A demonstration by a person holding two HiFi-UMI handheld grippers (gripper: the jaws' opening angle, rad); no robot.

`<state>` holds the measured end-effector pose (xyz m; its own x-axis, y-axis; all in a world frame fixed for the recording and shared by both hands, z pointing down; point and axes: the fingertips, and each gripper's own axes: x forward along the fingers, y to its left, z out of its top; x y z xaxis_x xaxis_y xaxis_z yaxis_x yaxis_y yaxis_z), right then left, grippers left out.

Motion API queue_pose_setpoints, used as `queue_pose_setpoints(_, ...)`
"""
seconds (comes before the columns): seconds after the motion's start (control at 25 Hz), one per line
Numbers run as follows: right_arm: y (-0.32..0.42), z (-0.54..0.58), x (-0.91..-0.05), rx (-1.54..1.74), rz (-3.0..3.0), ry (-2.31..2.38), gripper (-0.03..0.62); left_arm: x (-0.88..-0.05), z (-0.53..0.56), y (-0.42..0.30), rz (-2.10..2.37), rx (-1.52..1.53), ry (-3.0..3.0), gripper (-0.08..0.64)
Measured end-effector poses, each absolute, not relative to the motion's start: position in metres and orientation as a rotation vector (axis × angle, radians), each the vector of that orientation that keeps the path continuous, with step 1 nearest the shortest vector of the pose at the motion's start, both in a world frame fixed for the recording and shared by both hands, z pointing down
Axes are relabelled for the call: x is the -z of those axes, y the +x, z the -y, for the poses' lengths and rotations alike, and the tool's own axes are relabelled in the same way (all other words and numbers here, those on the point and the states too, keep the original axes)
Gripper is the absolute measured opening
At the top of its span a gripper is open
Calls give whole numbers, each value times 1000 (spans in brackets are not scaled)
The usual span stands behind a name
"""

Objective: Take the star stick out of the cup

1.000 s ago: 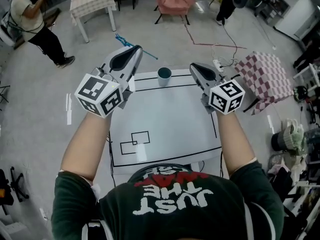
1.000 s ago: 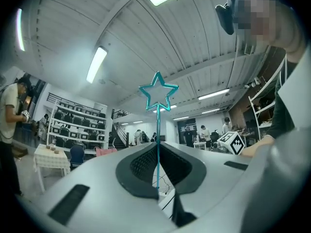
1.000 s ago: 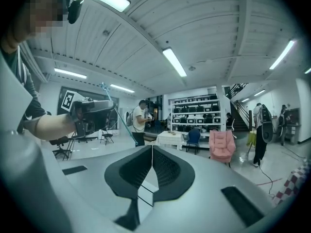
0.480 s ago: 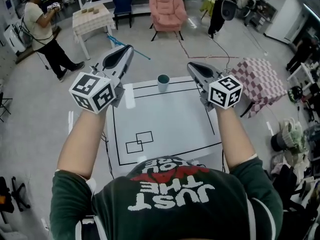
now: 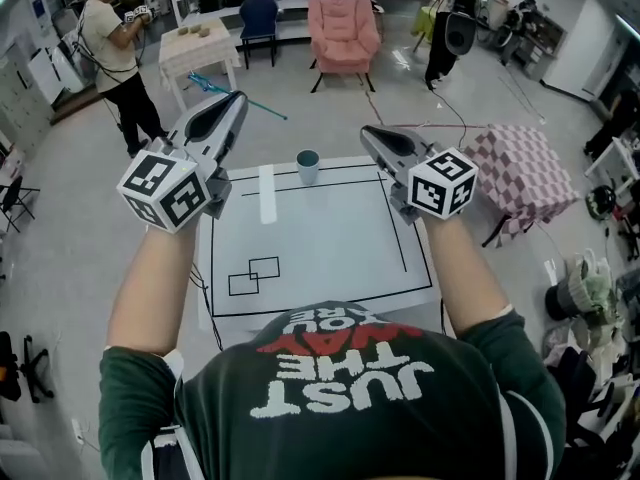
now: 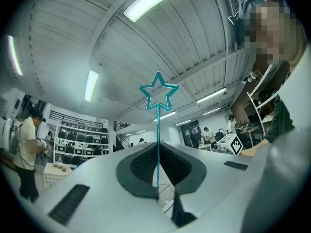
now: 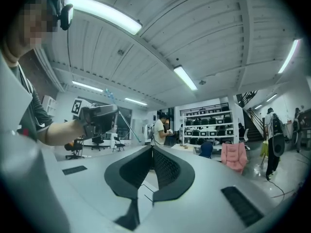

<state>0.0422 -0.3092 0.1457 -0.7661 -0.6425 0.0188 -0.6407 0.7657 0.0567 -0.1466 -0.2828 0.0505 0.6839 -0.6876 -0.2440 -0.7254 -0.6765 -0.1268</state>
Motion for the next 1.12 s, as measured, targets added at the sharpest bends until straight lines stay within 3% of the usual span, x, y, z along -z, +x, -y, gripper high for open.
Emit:
queue_pose_setpoints(0.52,138,249,-173,78,2971,775,34,-104,226,-51,-1396,-331,-2704,20)
queue_pose_setpoints(1.12,134,236,-281,-211,2937,795,34,-263,225,-117,-1717,-524,-2997,20)
